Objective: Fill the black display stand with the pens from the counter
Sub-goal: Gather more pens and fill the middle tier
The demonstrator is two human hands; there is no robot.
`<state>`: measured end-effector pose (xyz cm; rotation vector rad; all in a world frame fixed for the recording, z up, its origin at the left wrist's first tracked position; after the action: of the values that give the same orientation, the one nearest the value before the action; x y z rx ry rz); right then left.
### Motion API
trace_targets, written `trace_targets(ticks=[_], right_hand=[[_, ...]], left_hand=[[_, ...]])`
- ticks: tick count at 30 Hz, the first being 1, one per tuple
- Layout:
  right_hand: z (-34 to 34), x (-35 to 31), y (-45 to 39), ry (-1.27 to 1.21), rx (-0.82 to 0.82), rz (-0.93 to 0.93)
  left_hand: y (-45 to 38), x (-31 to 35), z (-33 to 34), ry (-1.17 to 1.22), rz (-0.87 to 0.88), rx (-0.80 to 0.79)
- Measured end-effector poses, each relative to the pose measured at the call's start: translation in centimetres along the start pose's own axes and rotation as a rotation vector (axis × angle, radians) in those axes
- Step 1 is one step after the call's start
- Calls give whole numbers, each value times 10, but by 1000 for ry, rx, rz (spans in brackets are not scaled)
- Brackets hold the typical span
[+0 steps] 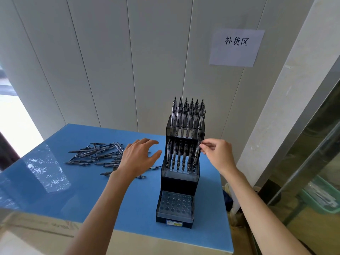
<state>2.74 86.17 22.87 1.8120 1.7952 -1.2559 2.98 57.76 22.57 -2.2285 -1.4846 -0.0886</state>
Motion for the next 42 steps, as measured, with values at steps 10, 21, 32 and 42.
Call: trace_targets(ticks=[10,21,32,42], right_hand=[[12,9,3,29,-75,7],[-7,3,12,-87,-31,9],[45,-69,19,-316,-280,-146],[124,-94,18,-200,-397,-103]], left_hand=[[12,-14,-6,7,-69,23],[37,-36,-5,-38,-170,31],[69,-97,18,-73,-315,-111],[69,-180,79,-116,-262,-355]])
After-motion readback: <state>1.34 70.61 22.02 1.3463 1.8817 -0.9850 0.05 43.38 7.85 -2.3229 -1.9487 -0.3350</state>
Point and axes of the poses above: each hand's wrist, its own y-axis away from the middle knuckle, its own z-axis out of the palm, x = y × z, the point moved 3 cm from there along -y, towards the middle knuckle, and after that the axes turned 7 degrees about z, right-handed, at the moved point
